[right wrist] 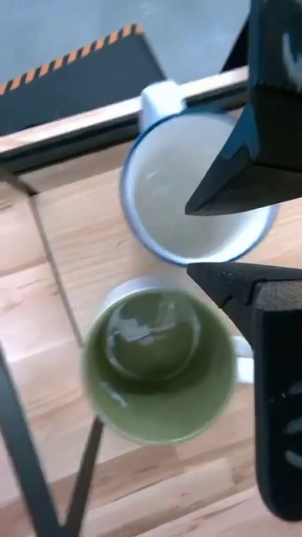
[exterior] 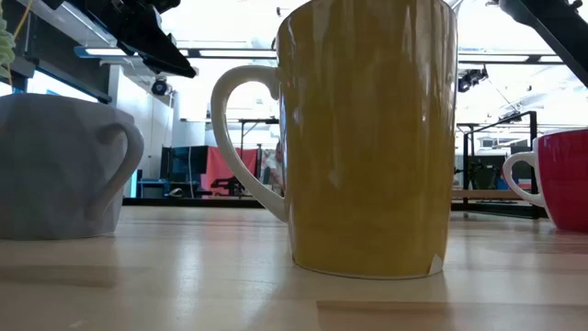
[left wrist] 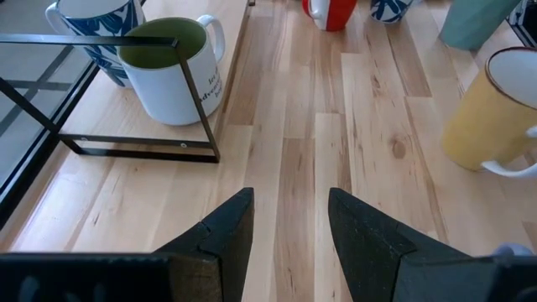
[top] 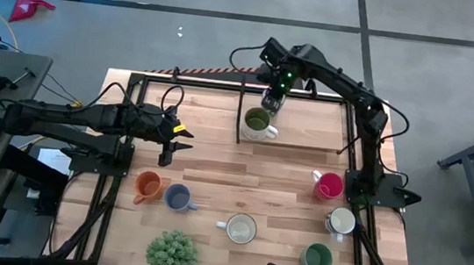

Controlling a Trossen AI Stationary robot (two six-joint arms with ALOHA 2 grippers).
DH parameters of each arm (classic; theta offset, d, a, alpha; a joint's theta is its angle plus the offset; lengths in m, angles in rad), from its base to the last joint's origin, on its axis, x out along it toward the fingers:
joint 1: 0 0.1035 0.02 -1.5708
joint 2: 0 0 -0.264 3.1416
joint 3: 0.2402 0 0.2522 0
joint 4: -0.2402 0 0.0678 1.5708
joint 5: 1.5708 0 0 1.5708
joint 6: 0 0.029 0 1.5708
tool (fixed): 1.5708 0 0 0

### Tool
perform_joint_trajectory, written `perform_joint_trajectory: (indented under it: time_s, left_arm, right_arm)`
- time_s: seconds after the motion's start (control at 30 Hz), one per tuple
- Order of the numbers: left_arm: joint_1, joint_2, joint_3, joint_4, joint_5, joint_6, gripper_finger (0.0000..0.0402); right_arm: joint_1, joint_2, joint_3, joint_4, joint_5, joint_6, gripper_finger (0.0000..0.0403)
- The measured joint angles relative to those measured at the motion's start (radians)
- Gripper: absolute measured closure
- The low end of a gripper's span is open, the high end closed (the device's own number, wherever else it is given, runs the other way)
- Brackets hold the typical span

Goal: Place coffee mugs
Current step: Put the left blue patterned mug on the shelf

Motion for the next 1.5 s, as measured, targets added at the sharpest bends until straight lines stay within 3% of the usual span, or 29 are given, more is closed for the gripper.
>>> perform_joint_trajectory:
  time_s: [0.27, 0.5, 0.73, 1.0, 1.13, 1.5]
  left_arm:
    - [0.000, 0.000, 0.000, 0.000, 0.000, 0.000, 0.0259]
    - [0.000, 0.000, 0.000, 0.000, 0.000, 0.000, 0.0259]
    - [0.000, 0.000, 0.000, 0.000, 0.000, 0.000, 0.0259]
    - [0.000, 0.000, 0.000, 0.000, 0.000, 0.000, 0.0259]
    - [0.000, 0.000, 0.000, 0.006, 0.000, 0.004, 0.0259]
    - [0.000, 0.000, 0.000, 0.033, 0.000, 0.008, 0.0259]
  right_arm:
    - [-0.005, -0.002, 0.046, -0.164, 0.129, 0.024, 0.0342]
    - [-0.023, -0.002, 0.046, -0.196, 0.148, 0.026, 0.0398]
    - [-0.048, -0.002, 0.044, -0.219, 0.146, 0.081, 0.0401]
    - [-0.061, -0.015, -0.185, -0.147, 0.192, 0.105, 0.0402]
    - [-0.079, -0.059, -0.301, -0.029, 0.191, 0.094, 0.0402]
    - [-0.098, -0.118, -0.461, 0.145, 0.152, 0.071, 0.0403]
